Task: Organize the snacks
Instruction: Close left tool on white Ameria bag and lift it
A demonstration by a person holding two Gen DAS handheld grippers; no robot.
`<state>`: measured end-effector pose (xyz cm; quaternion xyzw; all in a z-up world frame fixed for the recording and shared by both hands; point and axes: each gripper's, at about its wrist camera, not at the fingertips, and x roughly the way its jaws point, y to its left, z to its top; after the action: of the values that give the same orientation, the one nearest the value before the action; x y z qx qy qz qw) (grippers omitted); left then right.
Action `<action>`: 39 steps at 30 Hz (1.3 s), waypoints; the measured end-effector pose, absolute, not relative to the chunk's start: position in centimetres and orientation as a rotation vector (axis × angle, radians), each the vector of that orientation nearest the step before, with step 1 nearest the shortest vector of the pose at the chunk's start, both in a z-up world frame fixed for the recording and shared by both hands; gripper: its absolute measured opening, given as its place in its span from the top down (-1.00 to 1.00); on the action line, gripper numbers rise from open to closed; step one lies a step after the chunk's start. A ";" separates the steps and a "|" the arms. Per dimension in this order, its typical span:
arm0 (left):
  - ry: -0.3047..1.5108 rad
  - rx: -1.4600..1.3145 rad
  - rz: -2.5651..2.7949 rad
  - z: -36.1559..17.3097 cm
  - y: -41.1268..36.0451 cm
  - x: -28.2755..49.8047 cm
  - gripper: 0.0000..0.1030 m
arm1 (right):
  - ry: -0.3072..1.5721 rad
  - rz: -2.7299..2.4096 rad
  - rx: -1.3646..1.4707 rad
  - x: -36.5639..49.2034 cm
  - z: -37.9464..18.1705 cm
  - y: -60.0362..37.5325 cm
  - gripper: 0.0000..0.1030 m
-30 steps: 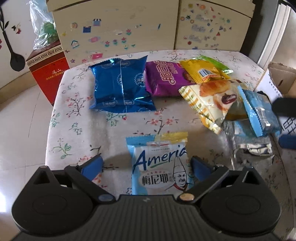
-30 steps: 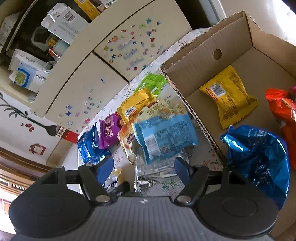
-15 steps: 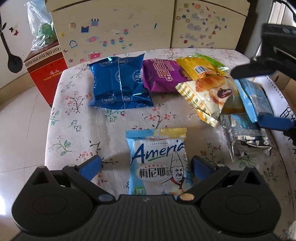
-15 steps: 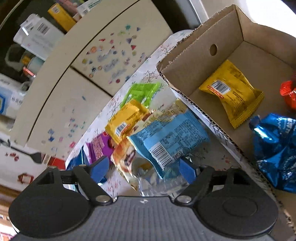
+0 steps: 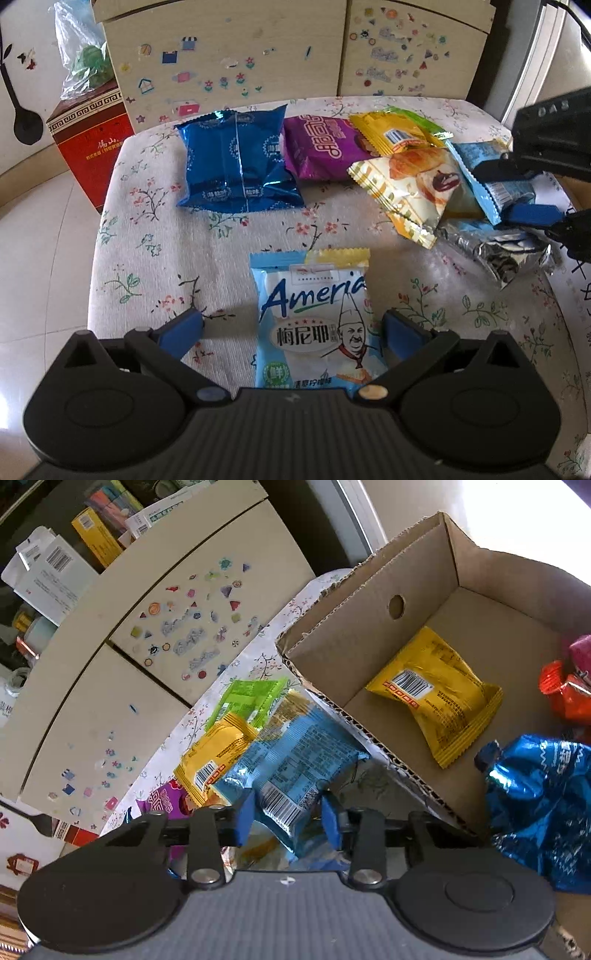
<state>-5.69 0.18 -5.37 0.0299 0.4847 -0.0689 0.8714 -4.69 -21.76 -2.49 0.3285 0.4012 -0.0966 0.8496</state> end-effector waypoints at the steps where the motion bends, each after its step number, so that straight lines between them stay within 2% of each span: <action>1: 1.015 0.062 -0.146 -5.4 0.2 -5.7 -0.99 | 0.847 -0.188 0.681 -4.7 -2.5 -21.7 0.25; 5: 1.008 0.071 -0.159 -5.5 0.3 -6.0 -0.99 | 0.869 -0.097 0.626 -5.2 -2.6 -21.4 0.36; 15: 0.984 0.073 -0.171 -5.5 0.4 -6.4 -0.97 | 0.940 0.141 0.517 -6.7 -2.4 -19.6 0.42; 18: 0.969 0.069 -0.162 -5.3 0.5 -6.4 -0.84 | 0.934 0.129 0.563 -6.7 -2.2 -20.0 0.22; 20: 0.956 0.068 -0.157 -5.2 0.7 -6.4 -0.66 | 0.934 0.097 0.631 -6.9 -2.2 -20.8 -0.16; 22: 0.947 0.064 -0.164 -5.1 0.7 -6.4 -0.56 | 0.932 0.049 0.705 -7.2 -2.2 -21.5 -0.33; 29: 0.928 0.077 -0.185 -4.8 0.5 -6.6 -0.22 | 0.906 0.053 0.673 -7.1 -0.8 -22.3 -0.40; 33: 0.926 0.070 -0.184 -4.7 0.6 -6.7 -0.13 | 0.858 0.066 0.567 -5.9 -0.9 -22.1 -0.43; 39: 0.927 0.067 -0.194 -4.8 0.7 -6.8 -0.13 | 0.810 0.084 0.375 -4.7 -1.4 -20.7 -0.44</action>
<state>-6.81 0.74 -4.77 0.0322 0.4465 -0.0935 0.8893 -4.67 -20.68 -1.38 0.1811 0.3917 0.0407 0.9012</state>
